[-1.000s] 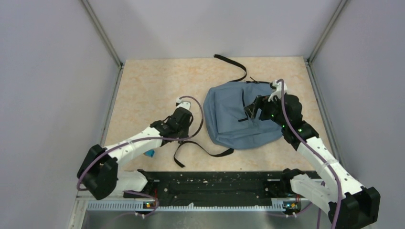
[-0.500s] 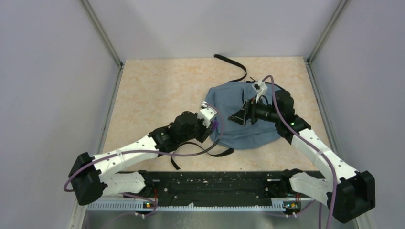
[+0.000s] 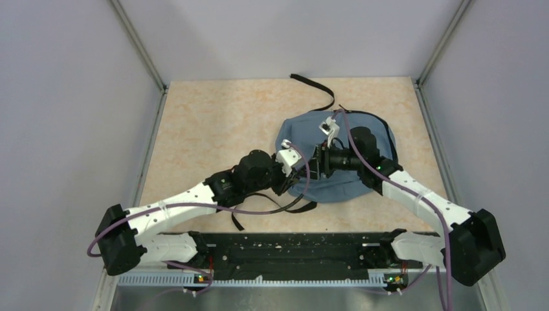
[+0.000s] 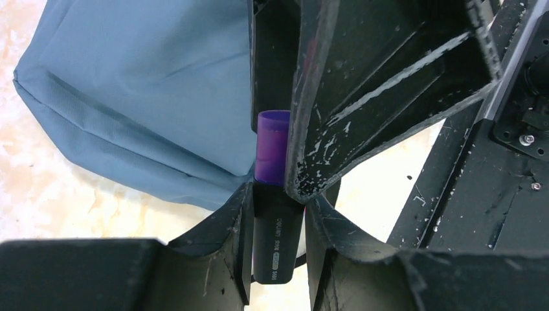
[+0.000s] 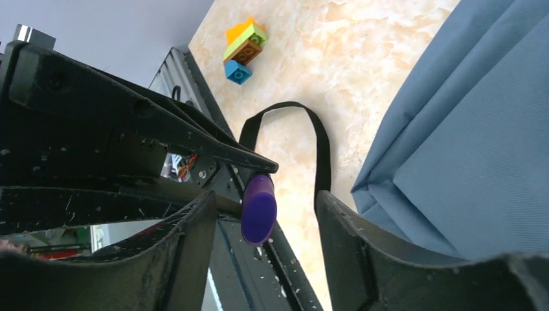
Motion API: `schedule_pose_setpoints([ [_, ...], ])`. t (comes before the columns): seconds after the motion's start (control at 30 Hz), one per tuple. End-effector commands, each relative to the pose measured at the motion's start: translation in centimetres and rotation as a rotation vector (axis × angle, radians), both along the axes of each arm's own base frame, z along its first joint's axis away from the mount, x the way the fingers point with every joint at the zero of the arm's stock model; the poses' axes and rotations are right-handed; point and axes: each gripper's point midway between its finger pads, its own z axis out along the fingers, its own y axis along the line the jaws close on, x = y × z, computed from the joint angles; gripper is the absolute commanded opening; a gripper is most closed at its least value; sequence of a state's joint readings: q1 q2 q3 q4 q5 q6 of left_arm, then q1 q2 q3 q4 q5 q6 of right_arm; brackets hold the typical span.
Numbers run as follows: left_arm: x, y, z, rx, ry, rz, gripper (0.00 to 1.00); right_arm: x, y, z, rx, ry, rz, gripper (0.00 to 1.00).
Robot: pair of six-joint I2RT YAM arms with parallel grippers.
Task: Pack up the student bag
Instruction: Place the stationery in the student bag.
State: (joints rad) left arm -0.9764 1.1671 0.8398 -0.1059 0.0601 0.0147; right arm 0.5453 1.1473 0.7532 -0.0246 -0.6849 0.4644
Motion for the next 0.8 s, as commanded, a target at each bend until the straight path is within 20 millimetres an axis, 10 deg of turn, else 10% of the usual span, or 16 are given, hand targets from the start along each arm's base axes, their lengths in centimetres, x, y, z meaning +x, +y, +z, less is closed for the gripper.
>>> schedule_pose_setpoints([
  [0.0,-0.1,-1.0,4.0,-0.110,-0.070,-0.036,0.24,-0.5,1.3,1.1,0.036,-0.045,0.049,0.52],
  [0.27,-0.5,-1.2,3.9,-0.117,-0.061,-0.055,0.24,0.1,1.4,0.8,0.035,-0.039,0.014,0.13],
  [0.4,-0.3,-1.3,4.3,-0.132,-0.059,-0.045,0.57,2.0,0.1,1.1,-0.011,-0.079,-0.135,0.00],
  [0.53,1.8,-0.8,4.4,-0.173,-0.055,0.108,0.79,5.3,-3.6,2.8,-0.105,-0.172,-0.371,0.00],
  [0.77,3.8,-0.9,3.1,-0.235,0.066,0.257,0.86,10.4,-13.1,6.5,-0.108,-0.251,-0.712,0.00],
])
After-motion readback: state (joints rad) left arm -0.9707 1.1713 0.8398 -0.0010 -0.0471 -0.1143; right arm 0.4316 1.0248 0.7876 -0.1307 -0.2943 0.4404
